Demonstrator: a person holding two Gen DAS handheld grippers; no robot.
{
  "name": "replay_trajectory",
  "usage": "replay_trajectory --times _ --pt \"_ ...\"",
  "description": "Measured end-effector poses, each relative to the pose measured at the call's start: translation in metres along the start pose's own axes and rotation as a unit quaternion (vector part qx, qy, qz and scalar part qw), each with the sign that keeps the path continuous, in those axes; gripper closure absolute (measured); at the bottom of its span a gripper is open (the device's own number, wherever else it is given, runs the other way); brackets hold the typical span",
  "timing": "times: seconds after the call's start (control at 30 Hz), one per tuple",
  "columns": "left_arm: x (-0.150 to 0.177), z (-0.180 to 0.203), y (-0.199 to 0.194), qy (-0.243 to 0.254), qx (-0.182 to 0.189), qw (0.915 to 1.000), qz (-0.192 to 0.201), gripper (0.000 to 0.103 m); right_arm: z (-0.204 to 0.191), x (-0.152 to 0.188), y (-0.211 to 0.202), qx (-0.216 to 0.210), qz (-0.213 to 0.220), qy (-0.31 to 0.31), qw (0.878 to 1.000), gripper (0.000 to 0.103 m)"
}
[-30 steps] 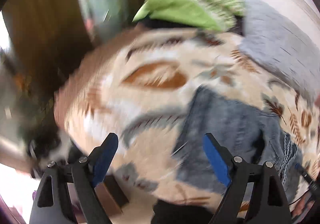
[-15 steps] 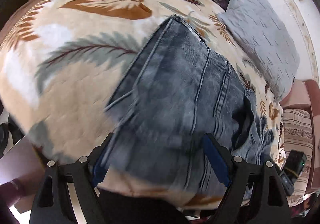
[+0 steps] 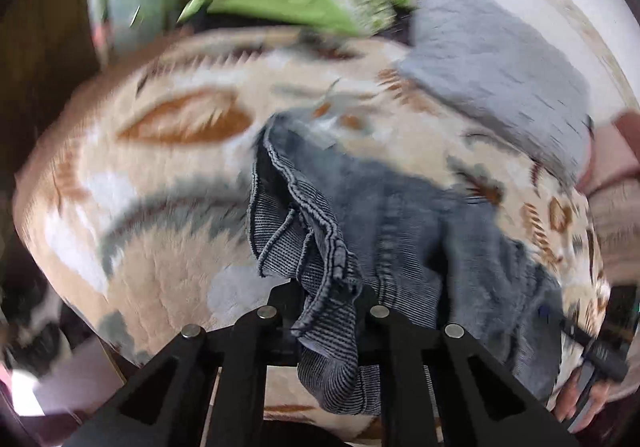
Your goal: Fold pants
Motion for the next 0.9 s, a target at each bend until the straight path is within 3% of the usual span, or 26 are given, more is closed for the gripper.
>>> replay_trajectory --times 0.1,0.2,0.4,0.53,0.6,0.63,0.7,0.77,0.87,0.9 --pt "-0.002 0.031 -0.049 0.052 0.022 0.9973 0.048 0.09 0.01 -0.01 -0.026 0.013 0.044 0.019 0.999 0.052" --pt "0.002 0.072 -0.097 0.108 0.061 0.9888 0.082 0.091 0.025 -0.016 -0.057 0.023 0.09 0.048 0.995 0.052" --pt "0.026 0.169 -0.129 0.214 0.123 0.9647 0.091 0.091 0.05 -0.017 -0.122 0.03 0.161 0.084 0.983 0.052" --pt "0.063 0.239 -0.116 0.279 0.155 0.9461 0.056 0.091 0.071 -0.012 -0.156 0.022 0.195 0.117 0.974 0.052" --pt "0.087 0.273 -0.094 0.317 0.175 0.9322 0.01 0.088 0.079 -0.01 -0.171 0.027 0.21 0.127 0.969 0.052" --pt "0.102 0.29 -0.077 0.343 0.173 0.9229 -0.019 0.086 0.083 -0.01 -0.178 0.028 0.217 0.132 0.967 0.052" --pt "0.125 0.308 -0.05 0.371 0.151 0.9136 -0.071 0.085 0.091 -0.009 -0.189 0.023 0.23 0.148 0.962 0.051" --pt "0.13 0.306 -0.045 0.366 0.158 0.9123 -0.092 0.085 0.096 -0.008 -0.194 0.017 0.237 0.161 0.958 0.051" --pt "0.102 0.283 -0.072 0.341 0.196 0.9184 -0.045 0.076 0.092 -0.012 -0.195 0.007 0.239 0.154 0.959 0.051" --pt "0.089 0.271 -0.083 0.328 0.206 0.9217 -0.024 0.065 0.087 -0.014 -0.19 0.008 0.234 0.144 0.961 0.051"
Point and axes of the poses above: each gripper's, at about its wrist camera, not at the fingertips, and y roughly the way its jaws point, z to its right, x to its underside, the point moved 2 cm from there along y, roughly the way its jaws point, and after that the axes turned 9 degrees about -x, right-handed, at the moved point
